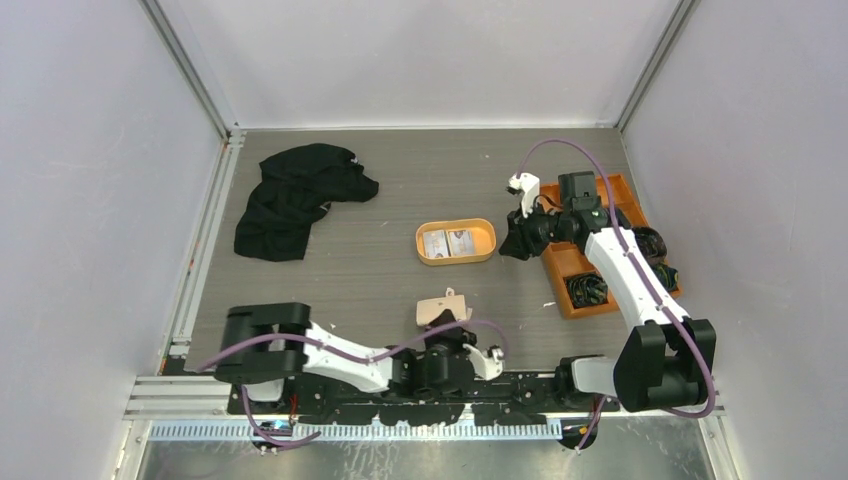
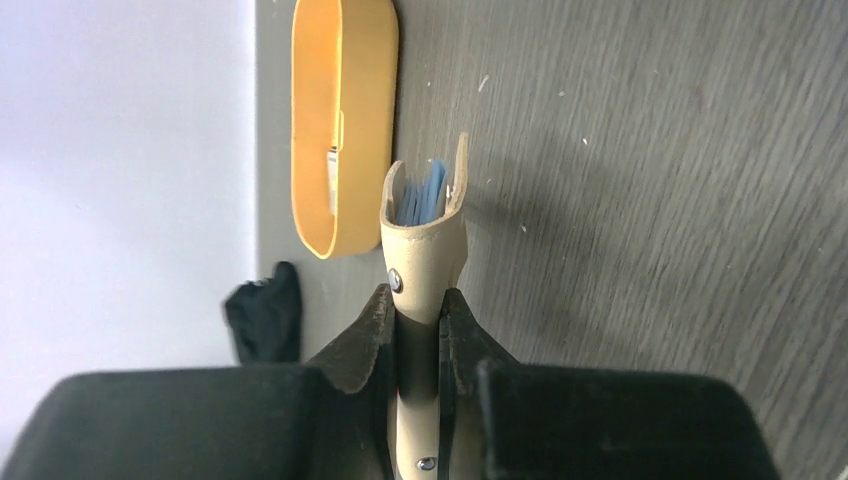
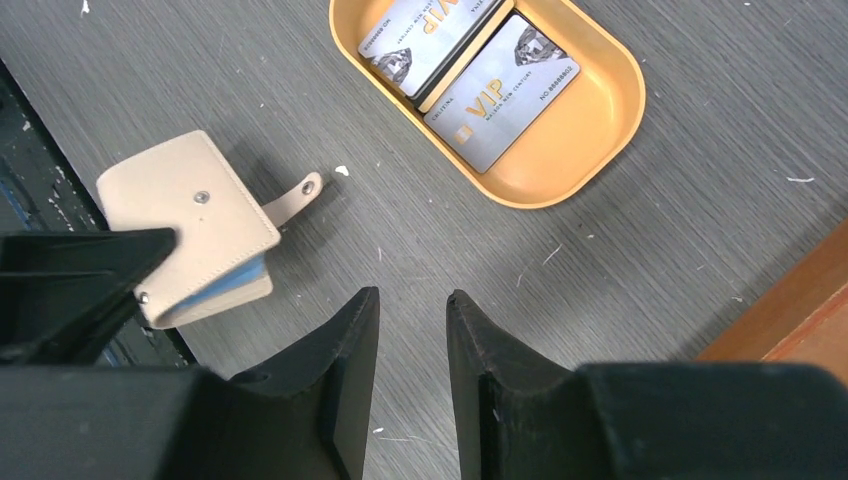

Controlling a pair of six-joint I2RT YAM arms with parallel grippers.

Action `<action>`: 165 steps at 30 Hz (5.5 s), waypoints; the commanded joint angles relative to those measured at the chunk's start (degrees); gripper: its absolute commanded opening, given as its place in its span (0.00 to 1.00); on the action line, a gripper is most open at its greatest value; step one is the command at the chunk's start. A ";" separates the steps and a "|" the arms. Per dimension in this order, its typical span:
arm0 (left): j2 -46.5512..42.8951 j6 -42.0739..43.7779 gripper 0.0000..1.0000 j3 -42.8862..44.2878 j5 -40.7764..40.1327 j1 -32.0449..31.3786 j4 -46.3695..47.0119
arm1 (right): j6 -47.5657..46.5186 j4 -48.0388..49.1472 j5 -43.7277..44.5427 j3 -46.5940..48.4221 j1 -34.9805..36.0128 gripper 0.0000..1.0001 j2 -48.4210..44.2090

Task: Put the credit cards into the card holder
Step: Turn over the card holder at the center of the board, then close the card holder at the center of the board.

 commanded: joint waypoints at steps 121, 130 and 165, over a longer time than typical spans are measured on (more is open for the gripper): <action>19.75 -88.80 0.00 -26.25 56.52 28.93 67.84 | -28.64 -7.12 9.96 -6.88 31.28 0.01 10.26; 19.92 -88.70 0.00 -26.18 57.20 28.82 67.92 | -26.21 -4.33 11.84 -7.88 33.54 0.01 9.28; 19.72 -88.68 0.00 -26.40 57.31 28.82 67.92 | -29.13 -4.91 19.30 -10.64 42.20 0.01 7.10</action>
